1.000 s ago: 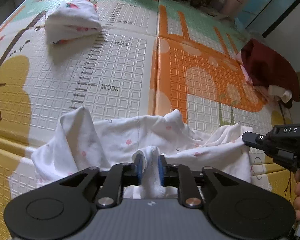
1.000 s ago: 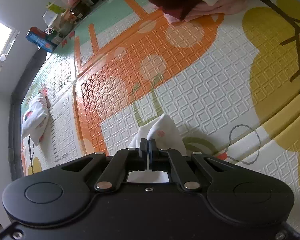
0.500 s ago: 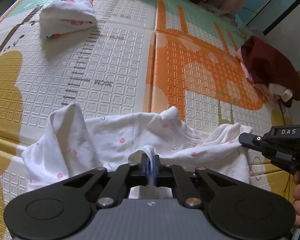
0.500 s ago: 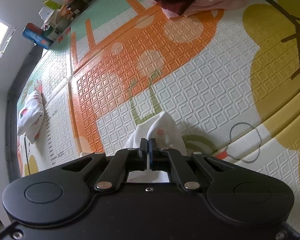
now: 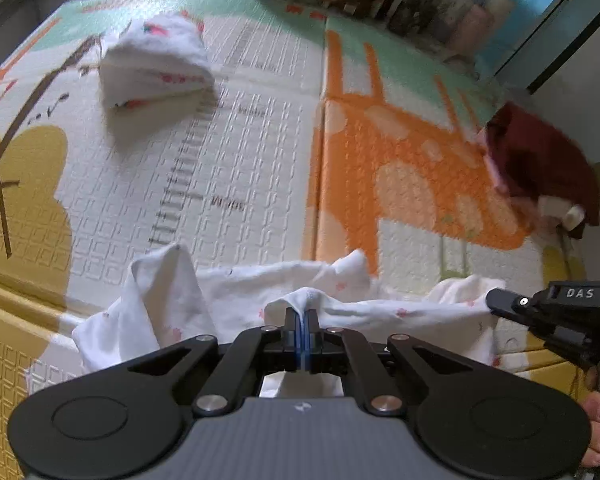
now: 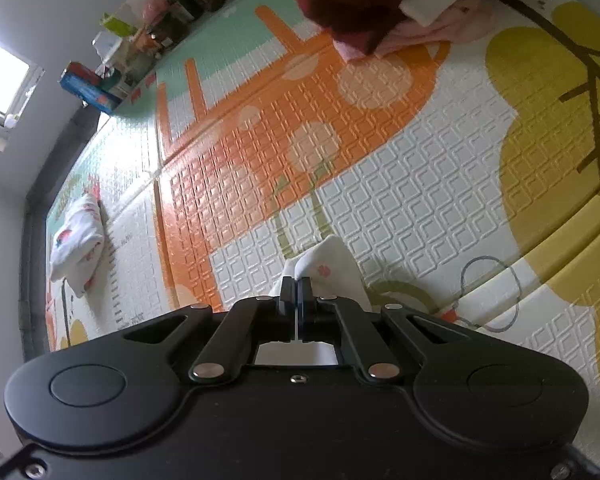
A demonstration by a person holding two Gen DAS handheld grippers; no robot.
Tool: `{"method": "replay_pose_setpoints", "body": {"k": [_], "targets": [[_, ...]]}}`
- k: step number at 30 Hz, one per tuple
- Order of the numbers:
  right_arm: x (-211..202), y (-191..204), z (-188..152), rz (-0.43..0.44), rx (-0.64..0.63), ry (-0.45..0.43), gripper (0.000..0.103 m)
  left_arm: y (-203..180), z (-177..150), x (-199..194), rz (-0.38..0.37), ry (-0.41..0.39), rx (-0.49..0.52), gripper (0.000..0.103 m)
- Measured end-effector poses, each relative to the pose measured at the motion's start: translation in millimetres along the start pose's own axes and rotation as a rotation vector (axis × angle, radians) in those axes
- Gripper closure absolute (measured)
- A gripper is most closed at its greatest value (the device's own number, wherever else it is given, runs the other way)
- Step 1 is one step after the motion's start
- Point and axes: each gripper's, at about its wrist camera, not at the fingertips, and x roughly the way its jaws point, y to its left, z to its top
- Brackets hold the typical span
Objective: Fold clothes
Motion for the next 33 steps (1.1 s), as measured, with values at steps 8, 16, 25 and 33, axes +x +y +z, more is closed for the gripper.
{"method": "replay_pose_setpoints", "body": {"k": [8, 16, 25, 33], "targets": [[12, -4, -3, 0.018, 0.0, 0.019, 0.096, 10, -5, 15, 0.03, 0.02, -0.02, 0.088], [-18, 4, 1, 0.068, -0.04, -0.044, 0.087, 3, 2, -24, 0.03, -0.092, -0.009, 0.071], [-16, 20, -9, 0.065, -0.14, -0.024, 0.095, -19, -5, -16, -0.091, -0.061, 0.048, 0.07], [10, 9, -17, 0.006, -0.145, 0.019, 0.095, -6, -13, 16, -0.047, -0.004, 0.003, 0.076]]}}
